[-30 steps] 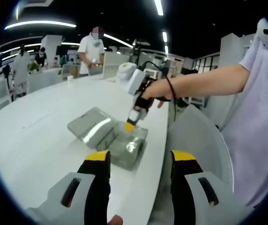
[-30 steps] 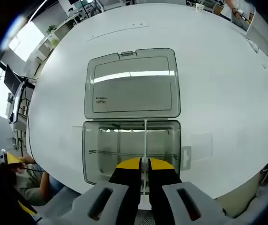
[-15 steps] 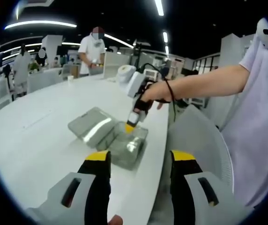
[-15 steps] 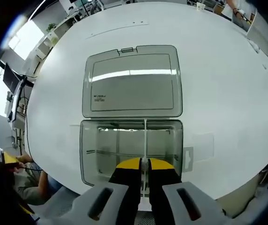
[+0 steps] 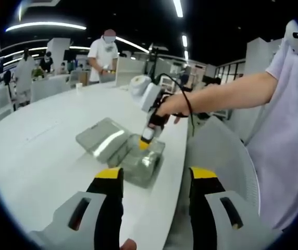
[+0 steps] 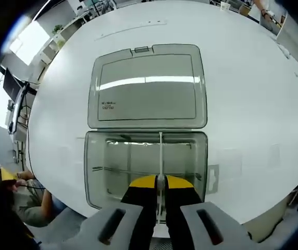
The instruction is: Insert the divider into the dual guide fixture by aligning both edges with the guide slots and pushing it downward to the bottom, including one-sided entry, uneven engagement, binding, and posture correction.
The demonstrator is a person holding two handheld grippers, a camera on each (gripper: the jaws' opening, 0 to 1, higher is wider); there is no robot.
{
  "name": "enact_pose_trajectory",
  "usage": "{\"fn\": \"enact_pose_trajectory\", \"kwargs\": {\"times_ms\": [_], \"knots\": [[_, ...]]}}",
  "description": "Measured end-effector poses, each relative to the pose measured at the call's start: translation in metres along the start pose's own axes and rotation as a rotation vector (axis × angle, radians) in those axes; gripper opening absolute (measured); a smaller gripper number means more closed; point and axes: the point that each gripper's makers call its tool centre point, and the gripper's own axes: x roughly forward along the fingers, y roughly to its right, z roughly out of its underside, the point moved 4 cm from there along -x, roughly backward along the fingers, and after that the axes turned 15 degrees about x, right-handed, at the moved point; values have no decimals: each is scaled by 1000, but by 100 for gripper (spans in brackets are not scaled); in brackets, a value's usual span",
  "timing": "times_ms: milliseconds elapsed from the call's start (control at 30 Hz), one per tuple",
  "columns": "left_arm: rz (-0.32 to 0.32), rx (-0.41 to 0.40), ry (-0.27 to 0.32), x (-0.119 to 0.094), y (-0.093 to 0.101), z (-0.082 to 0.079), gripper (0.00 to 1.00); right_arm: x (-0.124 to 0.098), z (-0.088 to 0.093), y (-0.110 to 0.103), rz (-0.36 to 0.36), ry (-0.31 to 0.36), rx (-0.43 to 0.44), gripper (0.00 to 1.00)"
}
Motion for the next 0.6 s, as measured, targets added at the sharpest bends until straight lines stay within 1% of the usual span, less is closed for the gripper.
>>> {"fn": "enact_pose_trajectory", "kwargs": {"times_ms": [233,600], "knots": [[-1,-4,-3,0,-1,1,48,5,0,2,-15,-2,20,0],[-2,-4,1,2,-2,1,48,7,1,2,-14,-11,5,0]]}}
